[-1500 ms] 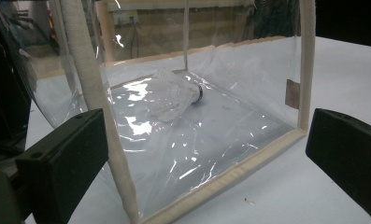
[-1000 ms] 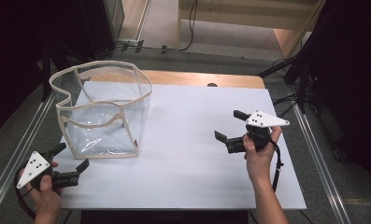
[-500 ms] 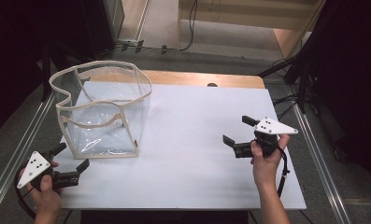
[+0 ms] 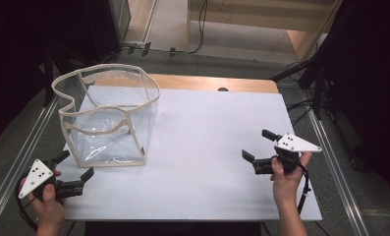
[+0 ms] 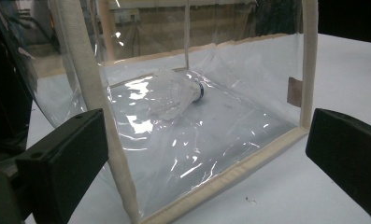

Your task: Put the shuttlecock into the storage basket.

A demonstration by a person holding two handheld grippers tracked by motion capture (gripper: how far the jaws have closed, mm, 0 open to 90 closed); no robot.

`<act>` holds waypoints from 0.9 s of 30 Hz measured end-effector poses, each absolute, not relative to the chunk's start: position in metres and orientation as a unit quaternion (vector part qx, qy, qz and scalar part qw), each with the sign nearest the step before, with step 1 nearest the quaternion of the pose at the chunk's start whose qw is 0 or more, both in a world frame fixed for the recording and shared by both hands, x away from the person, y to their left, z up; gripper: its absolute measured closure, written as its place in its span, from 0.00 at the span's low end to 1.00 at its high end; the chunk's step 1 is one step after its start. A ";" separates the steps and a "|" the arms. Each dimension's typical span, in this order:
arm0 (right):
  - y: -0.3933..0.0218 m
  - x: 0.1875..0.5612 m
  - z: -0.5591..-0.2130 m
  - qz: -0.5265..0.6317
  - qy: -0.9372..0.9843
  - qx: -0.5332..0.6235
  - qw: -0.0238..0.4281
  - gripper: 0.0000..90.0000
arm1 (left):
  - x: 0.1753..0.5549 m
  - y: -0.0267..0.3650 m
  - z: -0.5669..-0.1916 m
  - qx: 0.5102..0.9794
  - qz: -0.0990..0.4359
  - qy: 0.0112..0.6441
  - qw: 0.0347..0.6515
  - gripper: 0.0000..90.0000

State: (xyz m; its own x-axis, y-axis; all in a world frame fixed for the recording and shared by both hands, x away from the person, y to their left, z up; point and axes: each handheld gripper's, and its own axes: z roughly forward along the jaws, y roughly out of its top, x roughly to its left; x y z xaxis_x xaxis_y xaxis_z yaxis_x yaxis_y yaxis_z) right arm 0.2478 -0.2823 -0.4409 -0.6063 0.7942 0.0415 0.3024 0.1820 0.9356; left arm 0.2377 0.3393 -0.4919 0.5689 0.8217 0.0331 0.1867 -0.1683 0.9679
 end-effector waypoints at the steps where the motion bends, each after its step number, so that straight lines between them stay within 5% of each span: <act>1: -0.284 0.247 -0.443 0.518 0.731 0.375 0.236 0.00 | 0.238 0.339 -0.492 0.705 0.296 0.358 0.537 0.00; 27: -0.330 0.215 -0.480 0.514 0.716 0.407 0.239 0.00 | 0.237 0.339 -0.492 0.705 0.296 0.358 0.536 0.00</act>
